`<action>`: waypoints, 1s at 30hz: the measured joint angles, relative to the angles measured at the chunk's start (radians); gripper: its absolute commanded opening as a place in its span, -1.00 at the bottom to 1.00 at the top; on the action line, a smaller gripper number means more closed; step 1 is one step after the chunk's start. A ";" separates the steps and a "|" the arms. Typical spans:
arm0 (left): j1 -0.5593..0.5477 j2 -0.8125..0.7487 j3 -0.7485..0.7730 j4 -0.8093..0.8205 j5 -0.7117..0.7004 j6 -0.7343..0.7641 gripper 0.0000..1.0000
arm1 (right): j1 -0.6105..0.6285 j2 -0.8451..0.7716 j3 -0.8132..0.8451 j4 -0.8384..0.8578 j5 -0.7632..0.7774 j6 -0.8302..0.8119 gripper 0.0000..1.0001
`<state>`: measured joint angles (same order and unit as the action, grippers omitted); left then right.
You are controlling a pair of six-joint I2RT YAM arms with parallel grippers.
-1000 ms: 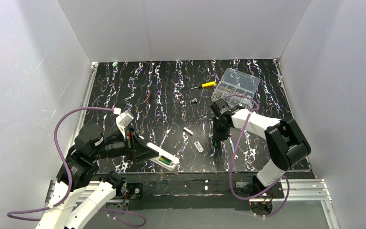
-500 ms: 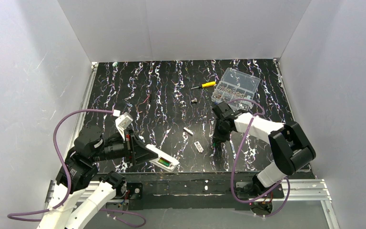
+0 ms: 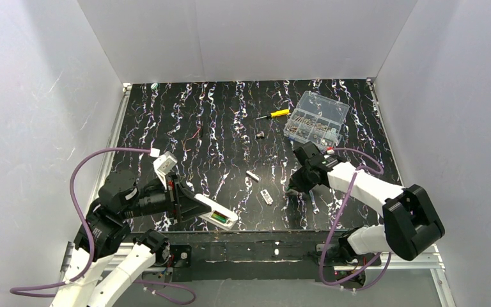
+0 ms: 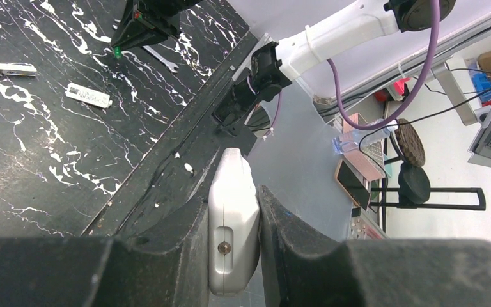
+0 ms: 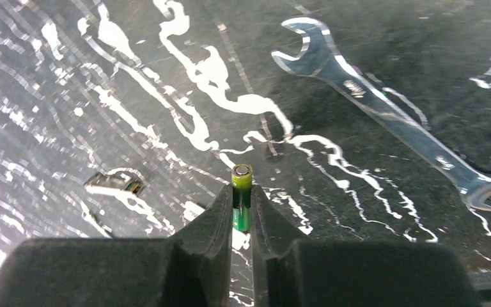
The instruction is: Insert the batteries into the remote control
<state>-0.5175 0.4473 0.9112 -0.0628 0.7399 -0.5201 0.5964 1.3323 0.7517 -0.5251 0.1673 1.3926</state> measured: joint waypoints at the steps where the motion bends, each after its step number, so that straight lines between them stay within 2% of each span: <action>1: 0.000 0.000 0.000 0.000 -0.001 0.000 -1.00 | 0.000 0.004 0.002 -0.017 0.013 0.027 -0.97; 9: 0.000 -0.009 -0.001 0.000 -0.011 0.000 -1.00 | 0.000 0.099 0.024 -0.083 0.035 0.150 -0.97; 10: 0.000 -0.011 -0.001 -0.002 -0.013 0.000 -1.00 | 0.000 0.103 0.023 -0.082 0.033 0.160 -0.90; 13: 0.000 -0.014 -0.001 -0.009 -0.018 0.000 -1.00 | 0.000 0.109 0.016 -0.079 0.032 0.190 -0.28; 14: 0.000 -0.015 -0.001 -0.013 -0.019 0.000 -1.00 | 0.000 0.109 0.016 -0.078 0.032 0.196 -0.13; 16: 0.000 -0.016 -0.001 -0.020 -0.020 0.000 -1.00 | 0.000 0.109 0.016 -0.078 0.032 0.207 0.05; 18: 0.000 -0.018 -0.001 -0.025 -0.022 0.000 -1.00 | 0.000 0.109 0.015 -0.078 0.031 0.208 0.14; 26: 0.000 -0.027 -0.002 -0.027 -0.026 0.000 -1.00 | 0.000 0.096 0.014 -0.085 0.037 0.172 0.16; 30: 0.000 -0.028 -0.002 -0.030 -0.027 0.000 -1.00 | 0.000 0.022 0.014 -0.072 0.061 0.016 0.11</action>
<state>-0.5175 0.4194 0.9092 -0.0929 0.7132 -0.5201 0.5964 1.3544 0.7662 -0.5972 0.2279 1.4086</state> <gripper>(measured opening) 0.254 0.574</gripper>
